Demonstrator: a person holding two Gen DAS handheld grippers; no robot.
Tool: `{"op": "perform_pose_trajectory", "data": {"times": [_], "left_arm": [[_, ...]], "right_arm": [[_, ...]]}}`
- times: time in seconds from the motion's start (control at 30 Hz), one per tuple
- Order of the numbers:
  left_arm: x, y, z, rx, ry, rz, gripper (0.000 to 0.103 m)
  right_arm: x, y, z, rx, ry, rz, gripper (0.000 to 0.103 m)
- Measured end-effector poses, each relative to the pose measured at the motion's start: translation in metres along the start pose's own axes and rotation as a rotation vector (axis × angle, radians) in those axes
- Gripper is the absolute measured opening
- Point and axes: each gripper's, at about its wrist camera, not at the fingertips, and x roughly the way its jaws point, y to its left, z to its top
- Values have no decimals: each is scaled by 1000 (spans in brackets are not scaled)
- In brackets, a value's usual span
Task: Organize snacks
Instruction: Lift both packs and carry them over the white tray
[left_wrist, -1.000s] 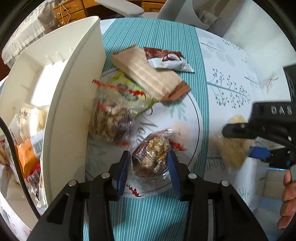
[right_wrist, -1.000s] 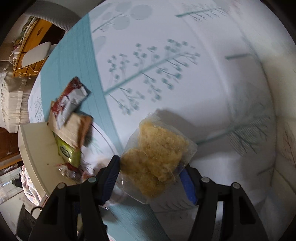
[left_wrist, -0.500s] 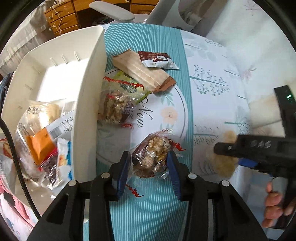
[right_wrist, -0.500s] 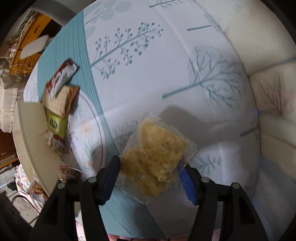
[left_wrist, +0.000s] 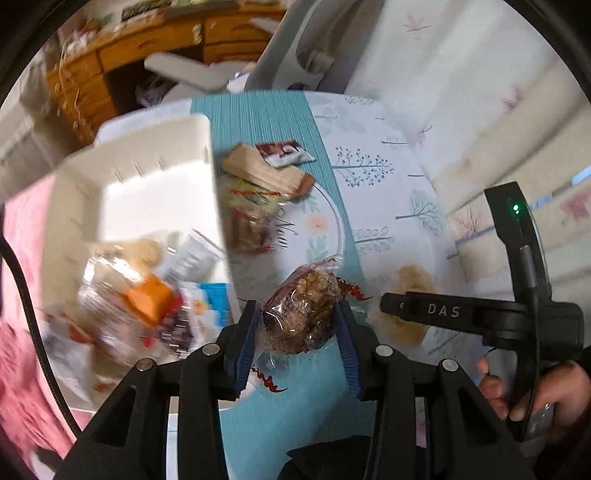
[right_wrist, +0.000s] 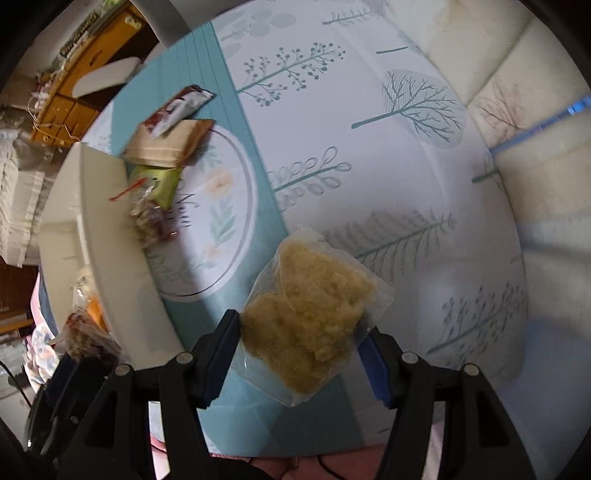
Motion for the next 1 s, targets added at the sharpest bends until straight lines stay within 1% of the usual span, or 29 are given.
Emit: {"op": "perform_pose_trajectory", "data": {"times": [0.1, 0.17, 0.37, 0.57, 0.73, 1.0], "left_arm": [[-19, 17, -4, 43, -29, 5, 40], [-30, 31, -6, 62, -54, 14, 40], [-56, 78, -13, 80, -121, 9, 40], [-77, 117, -20, 99, -197, 5, 40], [-90, 143, -29, 93, -247, 18, 40], [-100, 185, -36, 21, -293, 37, 40]], "right_arm": [[-11, 14, -18, 30, -52, 17, 63], [-20, 19, -22, 36, -81, 33, 63], [-30, 56, -44, 40, -167, 76, 63], [-35, 90, -69, 35, -242, 174, 63], [-33, 121, -87, -10, -276, 259, 63], [-39, 165, -105, -144, -326, 353, 63]]}}
